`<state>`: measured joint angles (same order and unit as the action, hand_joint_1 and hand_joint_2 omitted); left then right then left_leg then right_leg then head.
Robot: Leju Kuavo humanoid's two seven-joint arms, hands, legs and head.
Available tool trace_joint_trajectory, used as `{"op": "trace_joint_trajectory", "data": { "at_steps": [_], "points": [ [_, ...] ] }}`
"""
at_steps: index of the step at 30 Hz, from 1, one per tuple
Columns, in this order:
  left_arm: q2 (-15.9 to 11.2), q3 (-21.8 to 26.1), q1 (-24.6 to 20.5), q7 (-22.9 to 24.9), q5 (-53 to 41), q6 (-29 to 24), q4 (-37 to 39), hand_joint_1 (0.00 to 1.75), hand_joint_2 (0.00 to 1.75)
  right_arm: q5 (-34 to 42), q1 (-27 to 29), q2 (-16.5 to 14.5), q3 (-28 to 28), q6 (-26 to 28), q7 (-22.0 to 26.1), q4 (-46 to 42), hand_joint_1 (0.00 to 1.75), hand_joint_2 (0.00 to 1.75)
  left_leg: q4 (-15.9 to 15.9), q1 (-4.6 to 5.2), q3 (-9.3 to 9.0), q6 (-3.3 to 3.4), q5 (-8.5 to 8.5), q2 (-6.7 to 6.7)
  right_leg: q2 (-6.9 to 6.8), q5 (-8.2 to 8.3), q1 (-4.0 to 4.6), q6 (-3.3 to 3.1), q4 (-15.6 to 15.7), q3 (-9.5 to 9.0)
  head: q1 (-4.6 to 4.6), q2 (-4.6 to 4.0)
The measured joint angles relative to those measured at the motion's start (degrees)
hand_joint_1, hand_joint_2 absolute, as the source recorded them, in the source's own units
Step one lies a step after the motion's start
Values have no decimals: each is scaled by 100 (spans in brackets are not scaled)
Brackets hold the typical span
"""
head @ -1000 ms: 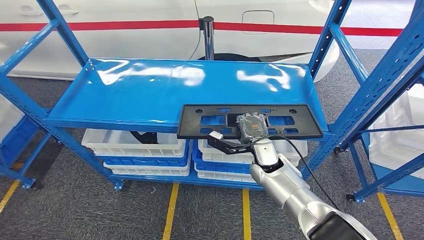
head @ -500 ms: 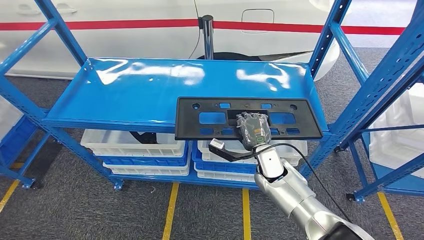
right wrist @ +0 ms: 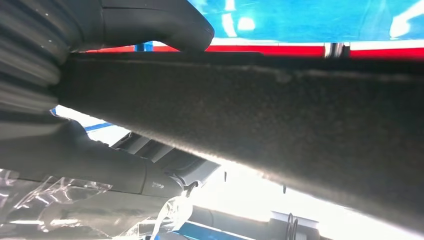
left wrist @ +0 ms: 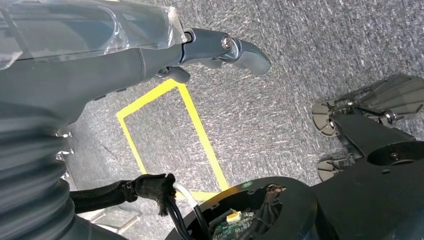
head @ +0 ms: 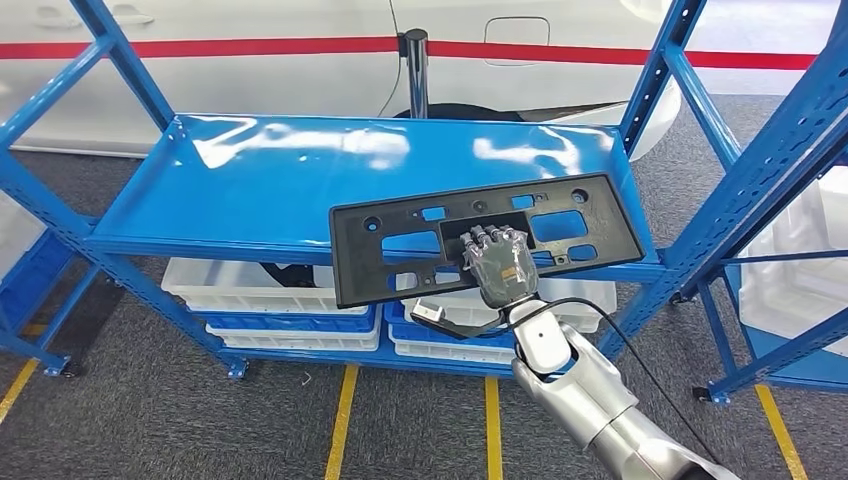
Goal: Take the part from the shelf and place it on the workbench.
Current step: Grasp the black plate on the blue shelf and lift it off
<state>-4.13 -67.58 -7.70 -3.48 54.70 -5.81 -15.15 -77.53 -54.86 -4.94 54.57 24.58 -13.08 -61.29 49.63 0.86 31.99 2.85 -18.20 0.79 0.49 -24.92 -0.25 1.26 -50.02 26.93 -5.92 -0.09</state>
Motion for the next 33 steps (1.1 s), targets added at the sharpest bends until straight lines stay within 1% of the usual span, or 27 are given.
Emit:
{"op": "trace_joint_trajectory", "data": {
  "at_steps": [1,2,3,5,6,7,8,9,11,12,13,14,16,17,18,19,21,22,23,24,25,27,28,29,31,32,33],
  "points": [
    [1,0,-2,-3,1,4,0,0,175,11,9,8,1,-8,10,-30,175,175,-25,-16,-13,17,22,-7,0,-25,-4,20,-21,3,-1,1],
    [3,0,-7,-7,2,8,0,0,175,28,14,12,1,-20,23,-57,175,175,-51,-36,-24,32,47,-15,-1,-110,-4,48,-119,42,0,1],
    [4,0,-13,-11,2,12,0,0,175,48,17,16,1,-30,34,-79,175,175,-79,-61,-32,44,64,-24,-2,-263,-6,75,-320,129,1,0],
    [5,0,-23,-16,5,14,0,0,175,94,35,29,2,-54,51,-109,175,175,-92,-86,-24,55,78,-38,-6,-704,-31,141,-1096,482,2,0],
    [5,0,-22,-20,9,13,0,0,175,117,55,40,2,-66,55,-112,175,175,-92,-96,-16,53,82,-41,-7,-869,-54,172,-1511,673,2,0],
    [5,0,-19,-24,13,13,0,0,175,146,79,53,3,-78,61,-113,175,175,-90,-111,-8,44,87,-42,-8,-941,-81,203,-1801,809,2,1],
    [5,0,-15,-28,16,13,0,0,175,171,101,65,4,-88,65,-113,175,175,-88,-132,0,29,95,-42,-10,-885,-110,235,-1860,837,2,1],
    [5,0,-13,-30,18,12,0,0,175,200,117,75,5,-96,71,-115,175,175,-86,-159,7,7,107,-42,-13,-723,-140,265,-1670,747,2,1],
    [0,1,-17,-31,16,8,0,0,175,244,112,81,7,-109,80,-121,175,175,-80,-206,23,-68,134,-40,-21,-299,-201,324,-787,292,4,1],
    [-5,1,-22,-31,15,5,0,0,175,260,103,80,7,-116,81,-124,175,175,-82,-220,31,-116,152,-38,-5,-140,-209,320,-408,100,3,1],
    [-10,1,-26,-32,14,3,0,0,175,273,92,80,7,-124,81,-126,175,175,-89,-221,38,-171,177,-37,12,-47,-210,300,-156,-20,3,1],
    [-15,1,-25,-32,14,2,0,0,175,285,84,79,7,-130,81,-126,175,175,-108,-220,47,-226,211,-35,32,-12,-194,258,-71,-42,3,1],
    [-15,1,-13,-33,14,-2,0,0,175,307,76,76,8,-145,81,-126,175,175,-157,-240,70,-334,275,-36,46,54,-180,133,-48,37,2,1],
    [-16,1,-8,-33,14,-6,0,0,175,312,73,73,8,-155,81,-126,175,175,-106,-255,117,-370,209,-39,42,99,-183,70,-35,77,1,1],
    [-17,2,-6,-33,15,-9,0,0,175,320,71,68,9,-166,81,-126,175,175,84,-264,208,-394,35,-41,33,150,-194,7,-19,121,0,1],
    [-18,2,-9,-33,16,-11,0,0,175,336,69,64,9,-180,81,-126,175,175,422,-268,344,-406,-227,-43,25,198,-202,-38,-9,167,0,1],
    [-18,2,-27,-36,17,-15,0,0,175,382,74,60,10,-205,80,-125,175,175,1381,-253,666,-427,-802,-43,10,279,-182,-82,-10,272,0,1],
    [-18,2,-36,-38,17,-20,0,0,175,411,77,60,11,-214,80,-124,175,175,1733,-247,750,-433,-960,-43,5,316,-171,-84,-12,323,1,1],
    [-18,2,-43,-39,14,-25,0,0,175,440,80,59,13,-217,80,-124,175,175,1876,-244,730,-433,-1011,-43,2,350,-162,-82,-13,371,1,0],
    [-18,2,-46,-38,8,-30,0,0,175,467,80,58,14,-217,80,-124,175,175,1756,-242,582,-426,-953,-43,1,380,-157,-74,-14,411,1,1],
    [-18,2,-46,-36,-1,-34,0,0,175,486,78,56,15,-216,81,-124,175,175,1387,-241,315,-411,-818,-43,3,407,-157,-58,-15,440,1,1],
    [-18,1,-49,-32,-14,-39,0,0,175,513,65,46,15,-216,80,-127,175,175,452,-224,-294,-368,-565,-38,7,451,-150,-10,-16,485,1,1],
    [-18,0,-51,-31,-16,-41,0,0,175,525,56,43,15,-216,79,-128,175,175,123,-209,-485,-344,-495,-34,8,483,-145,24,-15,503,1,1],
    [-17,0,-52,-30,-16,-42,0,0,175,535,50,39,15,-216,77,-131,175,175,-40,-190,-567,-322,-469,-29,8,515,-137,57,-13,522,2,1],
    [-13,0,-47,-27,-15,-42,-1,0,175,551,46,39,15,-218,73,-135,175,175,-75,-175,-530,-268,-432,-27,9,562,-137,128,-21,564,2,1],
    [-7,0,-45,-21,-15,-42,-1,0,175,557,47,40,16,-220,69,-138,175,175,-74,-177,-498,-227,-404,-29,3,499,-140,156,-81,607,2,1],
    [-2,0,-44,-12,-15,-43,-2,0,175,564,49,43,16,-225,67,-138,175,175,-78,-182,-462,-175,-368,-36,-3,344,-144,181,-255,688,1,1]
  ]
}}
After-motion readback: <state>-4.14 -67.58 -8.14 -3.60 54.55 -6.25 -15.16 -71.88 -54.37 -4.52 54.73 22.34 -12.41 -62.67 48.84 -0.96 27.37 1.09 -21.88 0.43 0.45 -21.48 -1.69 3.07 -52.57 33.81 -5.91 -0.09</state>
